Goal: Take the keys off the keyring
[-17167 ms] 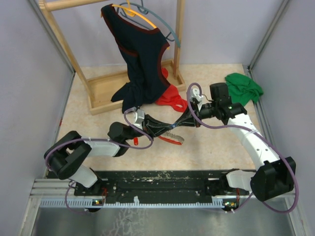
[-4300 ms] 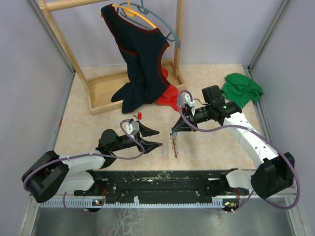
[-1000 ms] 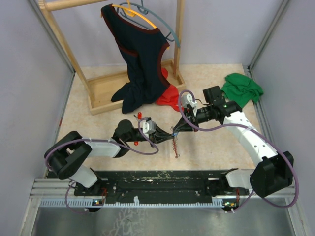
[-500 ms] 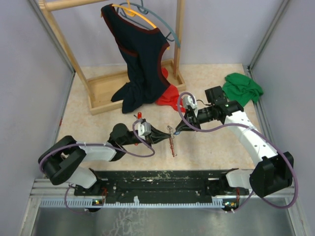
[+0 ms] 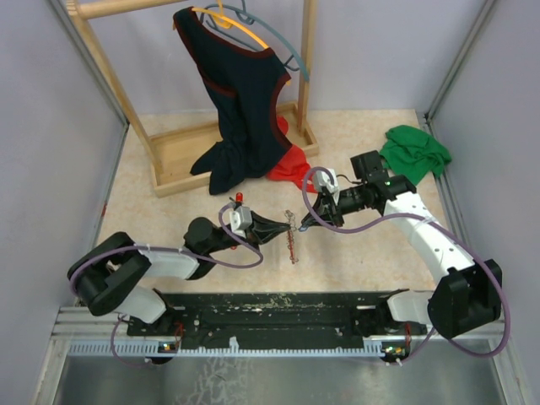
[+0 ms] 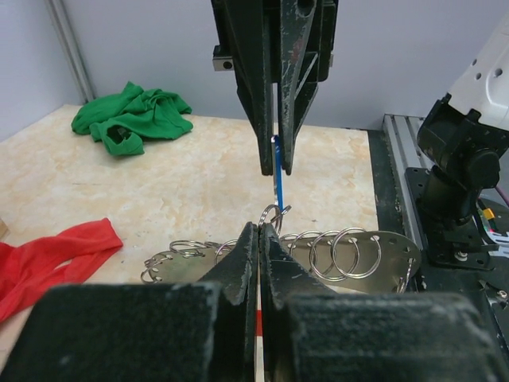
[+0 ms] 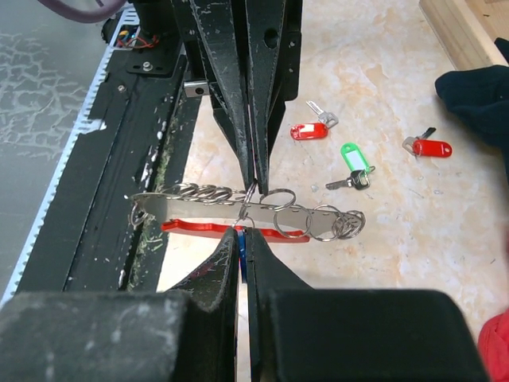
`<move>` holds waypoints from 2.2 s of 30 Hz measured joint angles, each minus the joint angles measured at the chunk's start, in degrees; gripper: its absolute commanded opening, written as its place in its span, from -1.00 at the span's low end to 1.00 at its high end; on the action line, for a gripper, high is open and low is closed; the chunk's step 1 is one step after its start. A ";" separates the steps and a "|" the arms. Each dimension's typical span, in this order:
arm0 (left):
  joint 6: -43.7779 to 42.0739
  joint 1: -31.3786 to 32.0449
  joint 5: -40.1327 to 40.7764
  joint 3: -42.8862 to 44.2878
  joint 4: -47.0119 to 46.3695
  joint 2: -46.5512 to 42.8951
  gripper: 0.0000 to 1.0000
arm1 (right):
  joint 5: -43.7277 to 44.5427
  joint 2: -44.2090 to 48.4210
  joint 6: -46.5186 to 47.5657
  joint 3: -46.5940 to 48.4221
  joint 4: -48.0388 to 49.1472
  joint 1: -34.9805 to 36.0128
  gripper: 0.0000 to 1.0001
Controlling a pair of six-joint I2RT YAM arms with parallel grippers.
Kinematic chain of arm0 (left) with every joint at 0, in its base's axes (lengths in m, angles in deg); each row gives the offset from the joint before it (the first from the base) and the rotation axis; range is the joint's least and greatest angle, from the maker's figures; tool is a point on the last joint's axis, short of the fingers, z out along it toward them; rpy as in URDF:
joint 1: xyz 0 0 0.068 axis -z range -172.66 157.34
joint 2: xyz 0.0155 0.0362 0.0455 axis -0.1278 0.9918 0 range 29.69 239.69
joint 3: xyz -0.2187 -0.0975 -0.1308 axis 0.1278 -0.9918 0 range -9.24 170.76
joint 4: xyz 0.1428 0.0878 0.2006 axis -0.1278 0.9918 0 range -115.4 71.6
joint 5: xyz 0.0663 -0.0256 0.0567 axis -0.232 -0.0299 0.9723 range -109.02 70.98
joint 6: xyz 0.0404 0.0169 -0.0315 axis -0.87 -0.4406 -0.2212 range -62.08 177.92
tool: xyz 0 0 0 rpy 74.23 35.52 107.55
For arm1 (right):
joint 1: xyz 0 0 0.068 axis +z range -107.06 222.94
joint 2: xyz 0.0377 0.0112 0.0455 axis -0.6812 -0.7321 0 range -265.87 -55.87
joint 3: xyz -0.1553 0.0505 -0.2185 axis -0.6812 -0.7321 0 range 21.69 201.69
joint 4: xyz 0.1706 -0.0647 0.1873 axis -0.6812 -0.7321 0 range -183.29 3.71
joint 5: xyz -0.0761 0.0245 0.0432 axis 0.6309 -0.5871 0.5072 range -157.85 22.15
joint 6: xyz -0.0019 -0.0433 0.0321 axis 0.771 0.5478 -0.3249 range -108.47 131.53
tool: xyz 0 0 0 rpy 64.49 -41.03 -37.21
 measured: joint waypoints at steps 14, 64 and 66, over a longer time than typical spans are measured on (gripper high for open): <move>4.79 0.63 4.35 -3.32 -9.99 7.28 -1.00 | -0.70 0.04 -0.81 2.03 -1.62 -0.02 -1.00; -15.28 0.20 -6.12 4.50 17.75 -4.81 -0.26 | 0.13 0.07 -2.95 2.01 -2.08 -0.39 -1.00; -16.37 0.20 -7.48 5.60 19.21 -4.04 -0.26 | -0.02 0.07 -2.67 2.01 -2.36 -0.39 -1.00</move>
